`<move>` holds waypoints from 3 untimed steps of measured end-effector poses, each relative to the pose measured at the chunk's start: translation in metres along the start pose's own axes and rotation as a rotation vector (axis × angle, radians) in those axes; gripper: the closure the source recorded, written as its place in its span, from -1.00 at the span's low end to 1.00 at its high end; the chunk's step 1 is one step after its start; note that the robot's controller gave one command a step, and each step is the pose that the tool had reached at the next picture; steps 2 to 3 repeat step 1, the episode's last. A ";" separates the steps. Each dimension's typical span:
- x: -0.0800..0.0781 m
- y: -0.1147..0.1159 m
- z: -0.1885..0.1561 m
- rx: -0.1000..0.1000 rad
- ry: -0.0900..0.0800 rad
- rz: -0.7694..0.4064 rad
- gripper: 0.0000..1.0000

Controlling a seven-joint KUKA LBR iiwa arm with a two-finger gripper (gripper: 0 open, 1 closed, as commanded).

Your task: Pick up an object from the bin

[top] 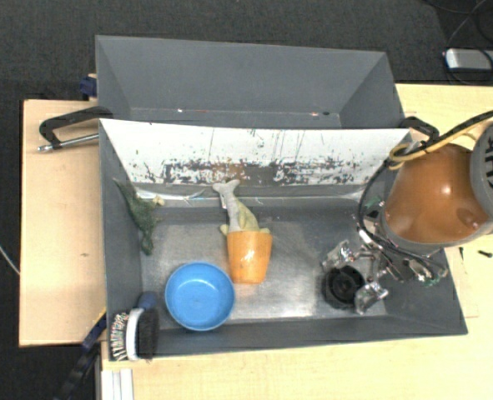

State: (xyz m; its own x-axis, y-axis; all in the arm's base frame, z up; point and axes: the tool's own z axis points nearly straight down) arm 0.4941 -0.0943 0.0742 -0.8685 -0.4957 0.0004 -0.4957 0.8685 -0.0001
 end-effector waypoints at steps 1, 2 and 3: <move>0.002 -0.033 -0.144 0.009 -0.008 -0.372 1.00; 0.002 -0.033 -0.144 0.009 -0.008 -0.372 1.00; 0.002 -0.033 -0.144 0.009 -0.008 -0.372 1.00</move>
Offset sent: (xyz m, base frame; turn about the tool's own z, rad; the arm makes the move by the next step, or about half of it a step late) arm 0.0124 -0.0295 0.1408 -0.3751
